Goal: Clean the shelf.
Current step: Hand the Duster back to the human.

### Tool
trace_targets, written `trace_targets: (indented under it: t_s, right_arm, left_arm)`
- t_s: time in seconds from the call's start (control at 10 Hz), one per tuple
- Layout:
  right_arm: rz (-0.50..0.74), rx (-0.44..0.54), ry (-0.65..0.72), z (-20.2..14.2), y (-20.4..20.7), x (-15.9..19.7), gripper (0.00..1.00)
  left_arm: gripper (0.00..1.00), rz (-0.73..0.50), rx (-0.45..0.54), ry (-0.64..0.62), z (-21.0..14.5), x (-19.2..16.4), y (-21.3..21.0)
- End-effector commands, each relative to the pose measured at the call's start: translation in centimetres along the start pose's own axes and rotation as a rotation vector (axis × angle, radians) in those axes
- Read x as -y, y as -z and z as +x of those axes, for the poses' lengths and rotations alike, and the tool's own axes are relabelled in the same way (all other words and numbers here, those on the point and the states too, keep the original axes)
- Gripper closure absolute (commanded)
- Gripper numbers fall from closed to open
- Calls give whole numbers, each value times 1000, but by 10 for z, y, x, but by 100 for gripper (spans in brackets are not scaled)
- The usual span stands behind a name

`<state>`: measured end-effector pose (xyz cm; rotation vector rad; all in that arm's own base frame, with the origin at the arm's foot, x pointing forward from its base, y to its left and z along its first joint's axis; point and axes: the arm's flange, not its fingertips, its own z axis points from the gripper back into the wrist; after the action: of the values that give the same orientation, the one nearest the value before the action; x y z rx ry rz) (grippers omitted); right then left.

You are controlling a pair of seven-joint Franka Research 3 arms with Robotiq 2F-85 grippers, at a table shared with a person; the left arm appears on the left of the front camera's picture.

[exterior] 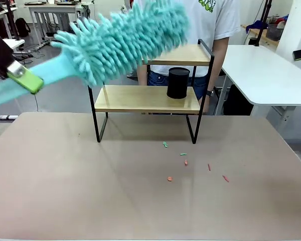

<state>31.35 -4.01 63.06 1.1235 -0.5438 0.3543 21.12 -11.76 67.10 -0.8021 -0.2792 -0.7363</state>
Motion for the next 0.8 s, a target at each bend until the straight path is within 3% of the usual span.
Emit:
trace_targets:
  t_s: [0.0,0.2,0.4,0.7]
  right_arm:
    - [3,-8,-1,0,3,0,0]
    - [52,-77,-62,33,26,4,0]
    - [142,-190,-78,69,71,5,0]
    - [277,-394,-61,83,169,-2,0]
  left_arm:
    - [88,45,119,-37,-15,17,-19]
    - [88,-29,-114,40,17,-5,23]
    - [88,-100,-201,75,38,-9,50]
    - [88,-216,-280,124,60,-17,69]
